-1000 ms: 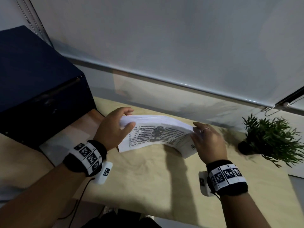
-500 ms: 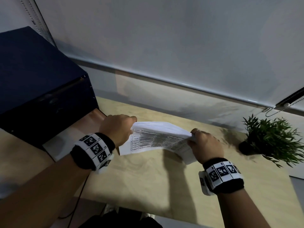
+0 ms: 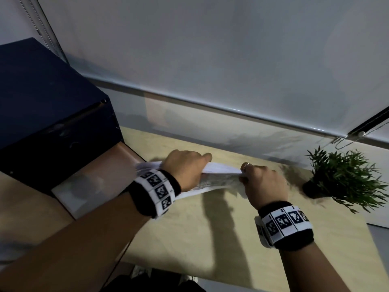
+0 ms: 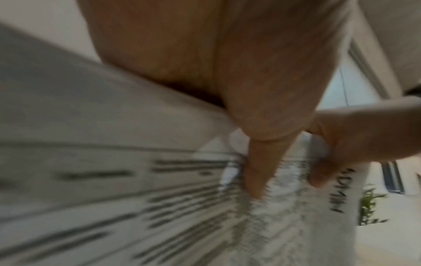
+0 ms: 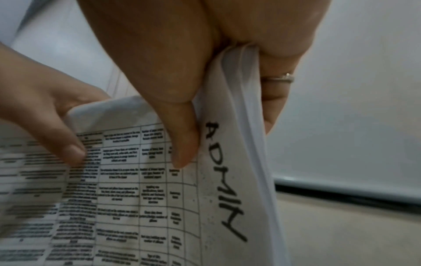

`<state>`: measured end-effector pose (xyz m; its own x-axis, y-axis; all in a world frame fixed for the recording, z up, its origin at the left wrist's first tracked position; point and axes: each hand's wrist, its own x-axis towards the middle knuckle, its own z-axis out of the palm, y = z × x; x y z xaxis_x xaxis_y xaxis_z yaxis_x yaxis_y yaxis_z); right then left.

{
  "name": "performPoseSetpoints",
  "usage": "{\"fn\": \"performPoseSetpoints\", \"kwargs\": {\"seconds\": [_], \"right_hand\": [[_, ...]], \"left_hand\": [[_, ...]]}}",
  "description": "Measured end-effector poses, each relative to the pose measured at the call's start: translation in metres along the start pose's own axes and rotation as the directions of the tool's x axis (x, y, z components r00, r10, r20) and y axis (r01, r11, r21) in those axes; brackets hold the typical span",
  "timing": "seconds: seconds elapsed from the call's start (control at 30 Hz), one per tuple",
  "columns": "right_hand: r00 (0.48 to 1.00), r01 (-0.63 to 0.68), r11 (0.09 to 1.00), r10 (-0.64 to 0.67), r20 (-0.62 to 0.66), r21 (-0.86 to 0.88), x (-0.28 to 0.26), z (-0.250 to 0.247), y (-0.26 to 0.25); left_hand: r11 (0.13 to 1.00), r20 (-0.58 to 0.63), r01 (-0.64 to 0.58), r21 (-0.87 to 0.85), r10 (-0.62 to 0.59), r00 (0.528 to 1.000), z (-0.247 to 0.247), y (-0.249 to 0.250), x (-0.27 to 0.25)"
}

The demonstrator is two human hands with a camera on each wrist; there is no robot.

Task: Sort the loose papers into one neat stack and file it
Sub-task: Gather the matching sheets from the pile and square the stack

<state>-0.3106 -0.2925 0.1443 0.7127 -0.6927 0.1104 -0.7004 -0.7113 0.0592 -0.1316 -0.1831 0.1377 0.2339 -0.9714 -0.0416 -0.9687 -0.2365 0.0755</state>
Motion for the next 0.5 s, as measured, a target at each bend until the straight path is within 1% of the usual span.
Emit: {"fn": "performPoseSetpoints", "kwargs": {"seconds": [0.03, 0.07, 0.1, 0.13, 0.17, 0.2, 0.23, 0.27, 0.3, 0.33, 0.37, 0.4, 0.43, 0.47, 0.5], "right_hand": [[0.995, 0.020, 1.000, -0.018, -0.101, 0.015, 0.002, -0.006, 0.002], [0.980, 0.010, 0.998, 0.003, -0.200, 0.063, 0.005, -0.011, 0.005], [0.958, -0.023, 0.990, 0.062, -0.279, 0.138, 0.007, -0.016, 0.010], [0.928, -0.073, 0.968, 0.155, -0.339, 0.240, 0.009, -0.015, 0.016], [0.888, -0.126, 0.921, 0.271, -0.373, 0.370, 0.011, -0.013, 0.024], [0.851, -0.166, 0.842, 0.385, -0.356, 0.512, 0.014, -0.005, 0.035], [0.840, -0.183, 0.727, 0.465, -0.278, 0.662, 0.016, 0.002, 0.040], [0.854, -0.190, 0.560, 0.499, -0.145, 0.806, 0.017, 0.011, 0.042], [0.880, -0.183, 0.340, 0.475, -0.001, 0.922, 0.018, 0.018, 0.038], [0.909, -0.185, 0.123, 0.398, 0.122, 0.975, 0.018, 0.023, 0.030], [0.933, -0.189, -0.033, 0.304, 0.190, 0.981, 0.019, 0.024, 0.021], [0.943, -0.183, -0.122, 0.259, 0.209, 0.976, 0.020, 0.021, 0.011], [0.946, -0.161, -0.166, 0.256, 0.200, 0.973, 0.021, 0.017, 0.003], [0.944, -0.123, -0.184, 0.281, 0.172, 0.975, 0.021, 0.013, -0.002], [0.941, -0.066, -0.168, 0.317, 0.117, 0.984, 0.021, 0.010, -0.006]], "left_hand": [[1.000, -0.012, 0.006, 0.003, -0.006, 1.000, -0.004, 0.009, 0.002], [0.999, -0.034, 0.032, -0.005, -0.032, 0.999, -0.006, 0.013, 0.003], [0.997, -0.061, 0.067, -0.041, -0.070, 0.996, -0.010, 0.011, 0.003], [0.989, -0.095, 0.102, -0.109, -0.112, 0.989, -0.009, 0.001, 0.004], [0.967, -0.126, 0.134, -0.214, -0.164, 0.978, -0.009, -0.009, 0.004], [0.922, -0.129, 0.152, -0.355, -0.209, 0.969, -0.008, -0.023, 0.005], [0.822, -0.110, 0.153, -0.549, -0.252, 0.961, -0.007, -0.035, 0.004], [0.671, -0.073, 0.131, -0.730, -0.267, 0.961, -0.005, -0.044, 0.003], [0.490, -0.034, 0.098, -0.866, -0.254, 0.966, -0.002, -0.048, 0.002], [0.324, -0.011, 0.072, -0.943, -0.247, 0.969, 0.003, -0.050, 0.001], [0.197, 0.002, 0.057, -0.979, -0.268, 0.964, 0.010, -0.052, 0.001], [0.164, 0.004, 0.056, -0.985, -0.305, 0.952, 0.013, -0.050, 0.002], [0.147, -0.021, 0.033, -0.989, -0.346, 0.938, 0.017, -0.048, 0.003], [0.185, -0.060, 0.017, -0.983, -0.405, 0.912, 0.020, -0.044, 0.003], [0.246, -0.138, -0.022, -0.969, -0.465, 0.874, 0.019, -0.038, 0.002]]}}
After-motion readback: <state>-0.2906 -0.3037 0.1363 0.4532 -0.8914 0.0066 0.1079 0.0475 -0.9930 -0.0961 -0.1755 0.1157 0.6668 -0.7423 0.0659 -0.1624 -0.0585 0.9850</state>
